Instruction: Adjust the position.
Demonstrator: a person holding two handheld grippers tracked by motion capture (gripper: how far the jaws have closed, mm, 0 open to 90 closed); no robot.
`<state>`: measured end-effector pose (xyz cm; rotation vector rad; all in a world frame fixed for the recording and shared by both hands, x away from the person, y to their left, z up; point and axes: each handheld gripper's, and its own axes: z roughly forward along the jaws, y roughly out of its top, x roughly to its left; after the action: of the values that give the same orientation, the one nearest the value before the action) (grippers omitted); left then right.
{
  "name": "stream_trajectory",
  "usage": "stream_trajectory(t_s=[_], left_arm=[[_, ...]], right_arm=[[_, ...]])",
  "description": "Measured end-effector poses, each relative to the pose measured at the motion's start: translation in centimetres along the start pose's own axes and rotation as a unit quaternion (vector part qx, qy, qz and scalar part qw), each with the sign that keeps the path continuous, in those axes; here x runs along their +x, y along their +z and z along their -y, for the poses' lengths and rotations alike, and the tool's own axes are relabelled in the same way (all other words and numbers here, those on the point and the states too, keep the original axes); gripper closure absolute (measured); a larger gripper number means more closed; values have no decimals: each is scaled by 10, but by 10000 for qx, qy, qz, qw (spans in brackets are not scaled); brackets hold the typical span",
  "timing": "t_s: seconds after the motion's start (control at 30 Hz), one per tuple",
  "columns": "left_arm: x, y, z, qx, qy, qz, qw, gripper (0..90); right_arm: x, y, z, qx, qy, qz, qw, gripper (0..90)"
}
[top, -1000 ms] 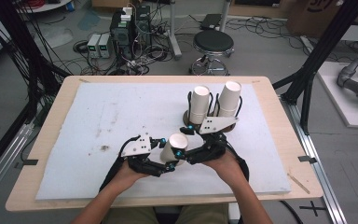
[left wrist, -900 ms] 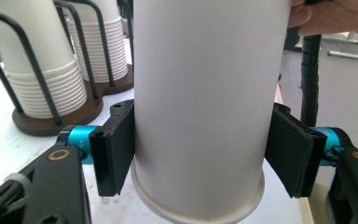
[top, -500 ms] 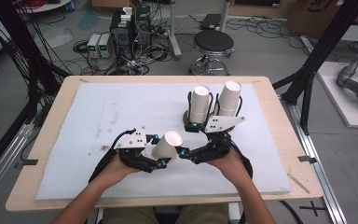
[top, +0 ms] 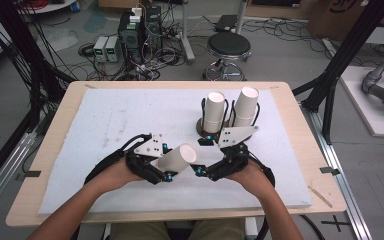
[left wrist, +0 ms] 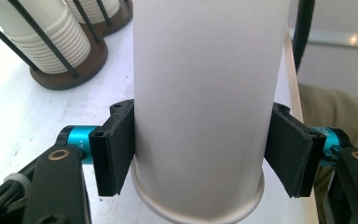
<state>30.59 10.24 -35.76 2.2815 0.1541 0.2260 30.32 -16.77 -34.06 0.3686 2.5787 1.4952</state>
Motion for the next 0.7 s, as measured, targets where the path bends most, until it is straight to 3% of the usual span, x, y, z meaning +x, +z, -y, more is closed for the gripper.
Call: stream_trajectory(t_s=[0.43,0.7], left_arm=[[-2,4,-14,603,275,300,9973,308],[-4,8,-19,847,392,431,9947,308]], right_arm=[[-2,10,-8,357,-332,-357,9982,192],[-1,21,-8,689,-417,-629,9948,193]])
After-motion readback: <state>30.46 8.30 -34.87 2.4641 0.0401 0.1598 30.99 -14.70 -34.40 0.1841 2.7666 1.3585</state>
